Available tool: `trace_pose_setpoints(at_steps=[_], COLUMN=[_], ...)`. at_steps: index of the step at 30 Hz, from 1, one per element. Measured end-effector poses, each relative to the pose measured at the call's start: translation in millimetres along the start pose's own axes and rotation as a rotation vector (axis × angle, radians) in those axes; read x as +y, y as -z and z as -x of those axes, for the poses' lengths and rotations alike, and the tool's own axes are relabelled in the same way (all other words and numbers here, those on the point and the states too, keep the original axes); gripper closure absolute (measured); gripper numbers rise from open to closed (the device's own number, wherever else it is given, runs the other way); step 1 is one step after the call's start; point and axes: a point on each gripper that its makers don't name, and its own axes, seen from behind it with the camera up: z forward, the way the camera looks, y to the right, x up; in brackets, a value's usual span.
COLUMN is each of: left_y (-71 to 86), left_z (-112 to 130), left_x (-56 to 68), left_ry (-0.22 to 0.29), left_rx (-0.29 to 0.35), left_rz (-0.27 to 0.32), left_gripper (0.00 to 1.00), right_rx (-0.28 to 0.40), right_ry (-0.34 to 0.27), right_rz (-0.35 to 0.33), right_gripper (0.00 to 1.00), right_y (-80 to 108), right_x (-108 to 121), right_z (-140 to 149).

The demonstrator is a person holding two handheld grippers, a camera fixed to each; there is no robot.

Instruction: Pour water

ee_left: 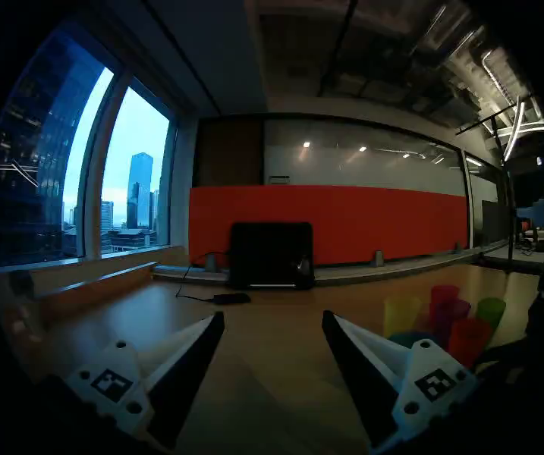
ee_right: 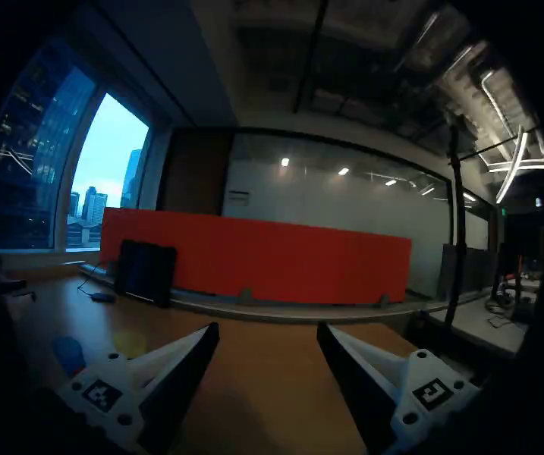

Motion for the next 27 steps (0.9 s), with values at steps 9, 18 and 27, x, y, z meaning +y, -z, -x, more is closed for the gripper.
trace_pose_setpoints(at_steps=[9,18,27], left_y=[-0.8,-1.0,-1.2], left_z=[4.2,7.5,8.1], left_x=[0.4,-0.1,0.9], left_ry=[-0.002,-0.003,-0.004], left_rx=[-0.016,-0.031,-0.034], left_rz=[0.004,0.001,0.007], left_gripper=[0.04,0.04,0.04], right_rx=[0.004,0.006,0.013], right_ry=[0.004,0.004,0.003], right_rz=[-0.011,-0.01,-0.014], right_gripper=[0.0,0.0,0.0], right_y=[-1.8,-2.4,-1.1], right_x=[-6.3,-3.6,-3.5], right_z=[-3.2,-5.2,-6.3])
